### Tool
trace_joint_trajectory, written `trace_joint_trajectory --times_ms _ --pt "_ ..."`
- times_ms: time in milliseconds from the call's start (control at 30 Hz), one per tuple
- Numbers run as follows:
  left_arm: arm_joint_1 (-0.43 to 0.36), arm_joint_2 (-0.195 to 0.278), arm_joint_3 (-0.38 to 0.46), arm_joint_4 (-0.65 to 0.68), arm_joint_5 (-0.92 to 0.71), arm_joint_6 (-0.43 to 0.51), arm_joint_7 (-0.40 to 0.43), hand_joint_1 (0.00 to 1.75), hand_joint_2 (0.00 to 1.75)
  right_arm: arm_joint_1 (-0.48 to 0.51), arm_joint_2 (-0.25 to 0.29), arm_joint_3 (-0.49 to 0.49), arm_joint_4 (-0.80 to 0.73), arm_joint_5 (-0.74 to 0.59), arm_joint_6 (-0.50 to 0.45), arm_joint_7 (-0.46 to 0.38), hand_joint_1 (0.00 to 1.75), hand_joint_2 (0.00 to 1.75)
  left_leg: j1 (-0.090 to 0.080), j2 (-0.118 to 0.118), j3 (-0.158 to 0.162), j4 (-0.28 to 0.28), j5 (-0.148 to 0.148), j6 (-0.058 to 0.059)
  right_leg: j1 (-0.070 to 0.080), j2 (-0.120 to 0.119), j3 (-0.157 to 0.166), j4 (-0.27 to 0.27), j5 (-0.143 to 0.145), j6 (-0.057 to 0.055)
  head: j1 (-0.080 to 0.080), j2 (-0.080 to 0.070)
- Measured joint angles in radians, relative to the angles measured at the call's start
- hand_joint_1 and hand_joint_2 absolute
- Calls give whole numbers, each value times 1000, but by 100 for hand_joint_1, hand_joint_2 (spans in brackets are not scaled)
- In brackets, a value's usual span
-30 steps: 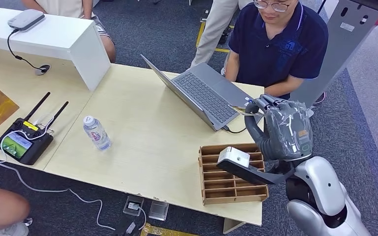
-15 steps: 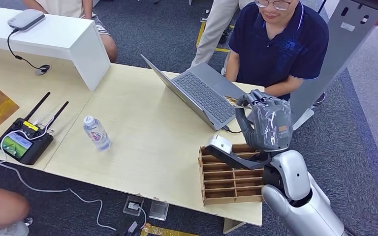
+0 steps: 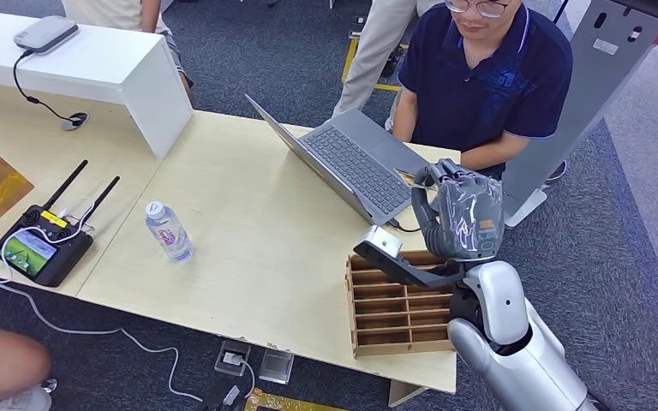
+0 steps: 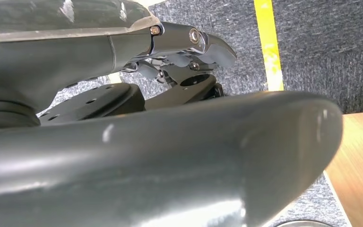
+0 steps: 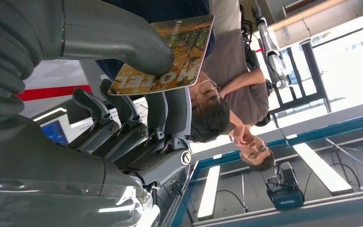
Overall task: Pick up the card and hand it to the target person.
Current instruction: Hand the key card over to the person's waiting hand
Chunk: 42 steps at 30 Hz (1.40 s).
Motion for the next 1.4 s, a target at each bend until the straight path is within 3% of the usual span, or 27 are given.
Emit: trace_joint_trajectory --times_ms 1367,1400 --pt "4 0 0 0 7 -2 -5 0 0 1 7 0 12 -23 -31 11 161 175 0 0 0 0 0 0 0 0 0 0 0 0 0 0" --pt "4 0 0 0 7 -2 -5 0 0 1 7 0 12 -23 -31 11 120 175 0 0 0 0 0 0 0 0 0 0 0 0 0 0"
